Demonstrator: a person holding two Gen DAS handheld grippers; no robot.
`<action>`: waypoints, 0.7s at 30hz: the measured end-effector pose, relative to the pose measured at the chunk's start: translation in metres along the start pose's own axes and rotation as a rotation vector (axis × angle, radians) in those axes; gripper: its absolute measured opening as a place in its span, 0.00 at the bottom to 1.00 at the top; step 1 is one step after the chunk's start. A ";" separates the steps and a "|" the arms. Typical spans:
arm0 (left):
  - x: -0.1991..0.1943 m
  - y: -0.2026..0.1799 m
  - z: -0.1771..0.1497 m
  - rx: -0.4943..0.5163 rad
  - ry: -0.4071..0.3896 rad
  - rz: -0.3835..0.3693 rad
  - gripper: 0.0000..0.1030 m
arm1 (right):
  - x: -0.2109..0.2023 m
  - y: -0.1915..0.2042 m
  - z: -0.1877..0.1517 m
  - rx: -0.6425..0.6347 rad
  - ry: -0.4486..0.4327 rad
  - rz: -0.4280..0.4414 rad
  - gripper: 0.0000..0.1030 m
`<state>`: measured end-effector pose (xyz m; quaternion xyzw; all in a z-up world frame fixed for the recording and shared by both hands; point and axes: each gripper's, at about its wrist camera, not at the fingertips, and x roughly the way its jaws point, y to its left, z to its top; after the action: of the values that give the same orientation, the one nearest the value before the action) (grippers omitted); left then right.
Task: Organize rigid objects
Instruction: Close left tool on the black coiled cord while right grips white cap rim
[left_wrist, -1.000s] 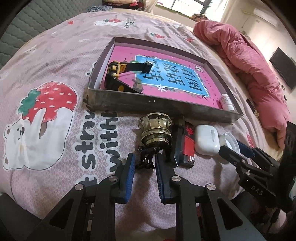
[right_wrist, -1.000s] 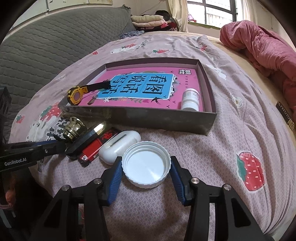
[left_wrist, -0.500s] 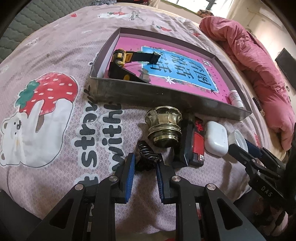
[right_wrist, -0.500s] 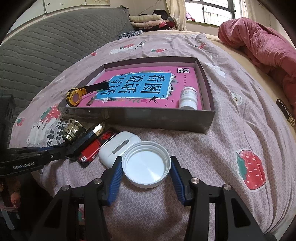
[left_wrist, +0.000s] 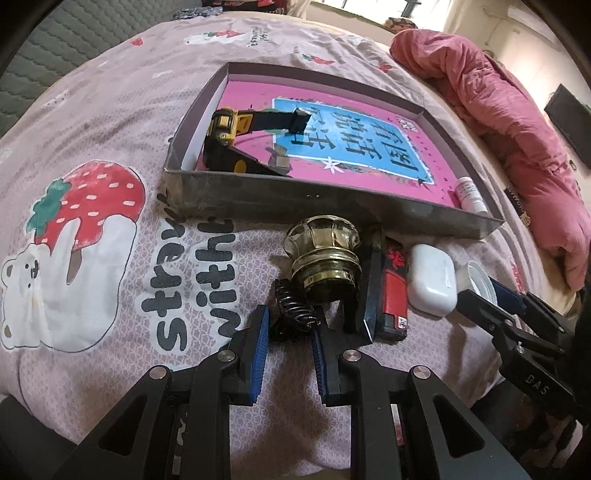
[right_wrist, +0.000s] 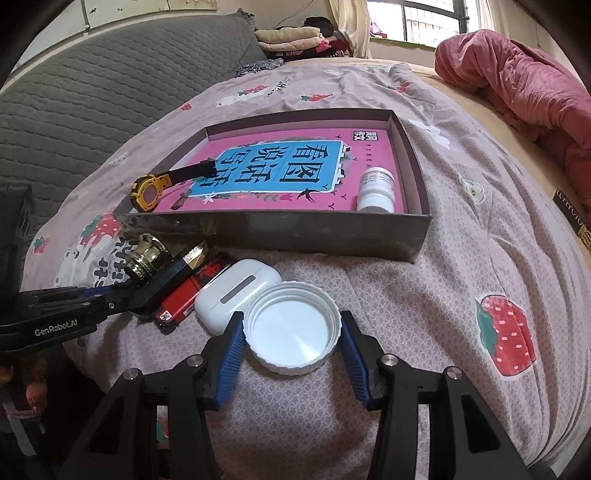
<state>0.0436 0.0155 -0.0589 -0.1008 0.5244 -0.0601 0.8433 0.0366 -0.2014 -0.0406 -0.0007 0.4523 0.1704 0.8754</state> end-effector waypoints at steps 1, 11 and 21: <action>-0.003 0.000 0.000 0.002 -0.002 -0.009 0.22 | -0.001 0.000 0.000 -0.001 -0.002 0.003 0.48; -0.027 0.003 -0.006 -0.004 -0.038 -0.043 0.22 | -0.014 0.001 0.003 0.005 -0.039 0.025 0.48; -0.043 -0.001 -0.003 0.014 -0.082 -0.037 0.22 | -0.028 0.011 0.007 -0.047 -0.098 -0.001 0.48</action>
<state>0.0220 0.0229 -0.0225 -0.1069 0.4871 -0.0752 0.8635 0.0242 -0.1985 -0.0130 -0.0132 0.4045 0.1806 0.8964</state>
